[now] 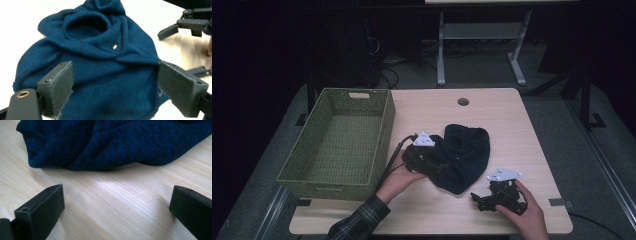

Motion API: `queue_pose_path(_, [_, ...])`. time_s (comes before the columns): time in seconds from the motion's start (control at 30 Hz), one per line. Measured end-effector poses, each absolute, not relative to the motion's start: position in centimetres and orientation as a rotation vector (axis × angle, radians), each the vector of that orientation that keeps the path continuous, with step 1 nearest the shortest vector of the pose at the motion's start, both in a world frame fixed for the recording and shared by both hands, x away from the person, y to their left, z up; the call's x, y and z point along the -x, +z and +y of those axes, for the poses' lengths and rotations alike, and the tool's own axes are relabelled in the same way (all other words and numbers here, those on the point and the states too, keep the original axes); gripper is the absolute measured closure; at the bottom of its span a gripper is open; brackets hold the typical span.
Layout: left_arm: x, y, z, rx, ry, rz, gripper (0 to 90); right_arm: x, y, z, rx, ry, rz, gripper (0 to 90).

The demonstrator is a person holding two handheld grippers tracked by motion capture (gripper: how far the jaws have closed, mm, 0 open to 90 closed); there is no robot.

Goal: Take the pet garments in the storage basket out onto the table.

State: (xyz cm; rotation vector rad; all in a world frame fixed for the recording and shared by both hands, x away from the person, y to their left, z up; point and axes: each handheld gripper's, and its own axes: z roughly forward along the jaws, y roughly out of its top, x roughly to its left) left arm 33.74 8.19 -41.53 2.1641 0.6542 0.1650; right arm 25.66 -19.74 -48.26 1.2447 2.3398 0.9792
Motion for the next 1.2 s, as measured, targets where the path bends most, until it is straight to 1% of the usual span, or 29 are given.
queue_pose_path(0.17, [-32.4, -42.2, 9.2, -2.179, 0.175, 0.663, 13.8, -25.7, -48.3, -19.7, -1.244, 0.979, 2.340, 0.0])
queue_pose_path(0.47, [-30.3, -44.3, 10.3, -2.228, 0.150, 0.709, 13.8, -25.6, -48.3, -19.7, -1.246, 0.979, 2.340, 0.0])
queue_pose_path(0.63, [-28.9, -45.6, 11.0, -2.274, 0.177, 0.742, 13.8, -25.6, -48.3, -19.7, -1.246, 0.979, 2.341, 0.0])
queue_pose_path(0.77, [-28.6, -46.5, 11.5, -2.279, 0.152, 0.768, 13.7, -25.6, -48.3, -19.7, -1.246, 0.979, 2.340, 0.0])
queue_pose_path(0.93, [-28.5, -47.2, 11.7, -2.284, 0.220, 0.734, 13.2, -25.6, -48.3, -19.7, -1.245, 0.979, 2.340, 0.0])
queue_pose_path(1.0, [-28.3, -47.5, 11.7, -2.283, 0.272, 0.698, 13.2, -25.6, -48.3, -19.7, -1.246, 0.979, 2.340, 0.0])
queue_pose_path(1.2, [-28.2, -47.8, 11.7, -2.258, 0.285, 0.681, 12.8, -25.6, -48.3, -19.7, -1.246, 0.979, 2.340, 0.0])
